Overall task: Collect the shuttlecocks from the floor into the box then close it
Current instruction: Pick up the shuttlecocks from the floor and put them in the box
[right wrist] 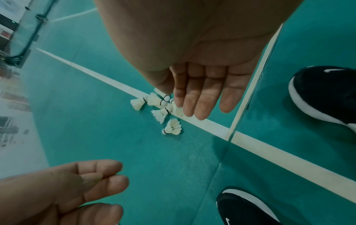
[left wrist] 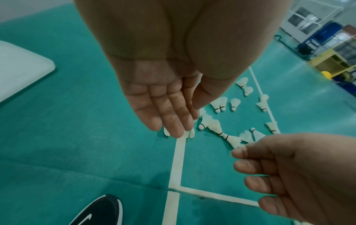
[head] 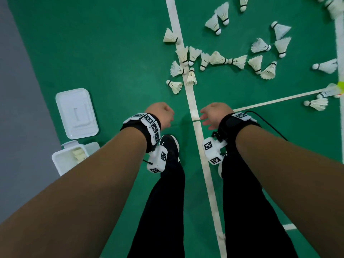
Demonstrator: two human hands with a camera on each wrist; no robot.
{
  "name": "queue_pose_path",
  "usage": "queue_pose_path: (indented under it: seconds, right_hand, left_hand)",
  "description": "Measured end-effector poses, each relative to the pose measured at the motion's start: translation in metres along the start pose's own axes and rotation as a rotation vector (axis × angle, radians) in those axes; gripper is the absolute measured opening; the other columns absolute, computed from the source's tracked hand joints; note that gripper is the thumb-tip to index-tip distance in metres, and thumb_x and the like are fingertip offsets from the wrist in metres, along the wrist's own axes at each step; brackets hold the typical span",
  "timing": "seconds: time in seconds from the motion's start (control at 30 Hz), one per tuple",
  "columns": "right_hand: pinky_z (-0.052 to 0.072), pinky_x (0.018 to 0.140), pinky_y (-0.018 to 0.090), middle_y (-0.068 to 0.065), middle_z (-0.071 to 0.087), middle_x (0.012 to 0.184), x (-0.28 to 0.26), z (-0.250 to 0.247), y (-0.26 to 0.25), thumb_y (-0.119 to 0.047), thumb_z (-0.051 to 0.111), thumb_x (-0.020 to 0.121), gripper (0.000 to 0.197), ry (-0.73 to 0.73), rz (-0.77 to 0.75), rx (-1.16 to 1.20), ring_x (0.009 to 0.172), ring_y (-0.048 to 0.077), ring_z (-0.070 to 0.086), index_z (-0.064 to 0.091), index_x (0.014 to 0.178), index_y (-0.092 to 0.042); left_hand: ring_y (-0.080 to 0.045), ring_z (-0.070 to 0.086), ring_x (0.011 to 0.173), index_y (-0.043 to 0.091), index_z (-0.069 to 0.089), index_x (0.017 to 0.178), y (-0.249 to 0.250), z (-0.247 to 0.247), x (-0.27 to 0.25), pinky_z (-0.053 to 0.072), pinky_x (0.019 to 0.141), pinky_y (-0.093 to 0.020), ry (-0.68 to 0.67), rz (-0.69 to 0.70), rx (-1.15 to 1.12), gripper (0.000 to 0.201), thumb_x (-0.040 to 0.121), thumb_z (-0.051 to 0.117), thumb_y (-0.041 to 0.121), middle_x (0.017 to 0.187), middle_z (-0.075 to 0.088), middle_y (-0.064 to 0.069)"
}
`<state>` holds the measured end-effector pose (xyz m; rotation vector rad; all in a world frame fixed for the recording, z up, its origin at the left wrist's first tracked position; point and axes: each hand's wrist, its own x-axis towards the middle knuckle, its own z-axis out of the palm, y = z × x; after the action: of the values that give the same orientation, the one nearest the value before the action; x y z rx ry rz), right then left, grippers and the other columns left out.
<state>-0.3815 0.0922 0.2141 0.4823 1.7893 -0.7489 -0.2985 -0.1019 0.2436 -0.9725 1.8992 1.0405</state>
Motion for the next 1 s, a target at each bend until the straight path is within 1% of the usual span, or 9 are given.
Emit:
queue_pose_path:
  seconds: [0.1, 0.23, 0.37, 0.5, 0.63, 0.7, 0.8, 0.93, 1.0]
  right_hand:
    - [0.053, 0.061, 0.030, 0.002, 0.070, 0.090, 0.028, -0.001, 0.003, -0.017, 0.057, 0.105, 0.025, -0.026, 0.006, -0.038, 0.070, 0.017, 0.067, 0.067, 0.125, -0.005]
    - [0.054, 0.059, 0.029, 0.001, 0.074, 0.097, 0.056, -0.016, 0.000, -0.024, 0.062, 0.100, 0.025, -0.048, -0.036, -0.101, 0.072, 0.016, 0.071, 0.070, 0.122, -0.014]
    - [0.055, 0.060, 0.031, 0.001, 0.073, 0.096, 0.078, -0.033, -0.012, -0.025, 0.062, 0.100, 0.007, -0.081, -0.061, -0.131, 0.075, 0.019, 0.072, 0.065, 0.105, -0.022]
    - [0.055, 0.060, 0.032, 0.002, 0.074, 0.098, 0.116, -0.041, -0.036, -0.024, 0.060, 0.101, 0.012, -0.055, -0.104, -0.134, 0.074, 0.018, 0.071, 0.068, 0.108, -0.019]
    - [0.062, 0.080, 0.040, 0.002, 0.075, 0.092, 0.164, -0.032, -0.056, -0.020, 0.055, 0.105, 0.019, -0.004, -0.103, -0.157, 0.076, 0.020, 0.073, 0.068, 0.102, -0.006]
    - [0.062, 0.093, 0.047, 0.007, 0.078, 0.097, 0.197, -0.020, -0.065, -0.025, 0.056, 0.099, 0.025, 0.051, -0.135, -0.227, 0.085, 0.025, 0.076, 0.071, 0.104, -0.005]
    - [0.059, 0.091, 0.045, 0.012, 0.073, 0.091, 0.239, -0.002, -0.083, -0.042, 0.052, 0.090, 0.032, 0.152, -0.200, -0.468, 0.083, 0.030, 0.071, 0.066, 0.088, -0.013]
    - [0.048, 0.076, 0.036, 0.009, 0.065, 0.089, 0.259, 0.013, -0.110, -0.043, 0.052, 0.099, 0.034, 0.217, -0.277, -0.702, 0.076, 0.024, 0.061, 0.061, 0.084, -0.014]
    - [0.054, 0.092, 0.047, 0.018, 0.069, 0.110, 0.281, 0.028, -0.123, -0.036, 0.059, 0.100, 0.029, 0.232, -0.284, -0.918, 0.100, 0.036, 0.069, 0.066, 0.101, -0.008]
  left_hand:
    - [-0.014, 0.074, 0.086, 0.016, 0.068, 0.113, -0.002, 0.008, 0.019, 0.056, 0.063, -0.025, 0.030, -0.047, -0.081, 0.021, 0.108, 0.048, 0.018, 0.105, 0.074, 0.003]
    - [-0.011, 0.071, 0.079, 0.014, 0.069, 0.115, 0.004, 0.025, 0.035, 0.050, 0.052, -0.019, 0.048, -0.122, -0.190, 0.021, 0.107, 0.051, 0.019, 0.106, 0.075, 0.000]
    - [-0.015, 0.075, 0.081, 0.017, 0.069, 0.109, 0.017, 0.041, 0.054, 0.060, 0.070, -0.033, 0.046, -0.118, -0.209, 0.019, 0.106, 0.051, 0.024, 0.102, 0.076, 0.003]
    - [-0.019, 0.076, 0.086, 0.018, 0.068, 0.105, 0.029, 0.057, 0.092, 0.063, 0.082, -0.038, 0.088, -0.116, -0.240, 0.019, 0.104, 0.050, 0.023, 0.100, 0.075, 0.002]
    - [-0.027, 0.071, 0.092, 0.022, 0.067, 0.105, 0.024, 0.066, 0.147, 0.061, 0.087, -0.041, 0.288, -0.110, -0.156, 0.018, 0.100, 0.053, 0.030, 0.099, 0.073, -0.003]
    - [-0.030, 0.069, 0.089, 0.016, 0.066, 0.110, 0.016, 0.068, 0.180, 0.058, 0.078, -0.036, 0.307, -0.118, -0.136, 0.019, 0.100, 0.053, 0.026, 0.096, 0.069, -0.006]
    - [-0.032, 0.067, 0.076, 0.000, 0.067, 0.107, 0.001, 0.068, 0.235, 0.042, 0.054, -0.030, 0.337, -0.150, -0.164, 0.024, 0.097, 0.054, 0.017, 0.098, 0.070, -0.027]
    - [-0.038, 0.063, 0.122, -0.004, 0.046, 0.149, -0.004, 0.059, 0.284, 0.051, 0.091, -0.037, 0.310, -0.228, -0.247, 0.059, 0.105, 0.055, 0.036, 0.142, 0.060, -0.021]
    - [-0.036, 0.064, 0.110, -0.002, 0.043, 0.149, 0.000, 0.055, 0.304, 0.049, 0.084, -0.034, 0.308, -0.198, -0.237, 0.063, 0.103, 0.059, 0.039, 0.131, 0.063, -0.017]
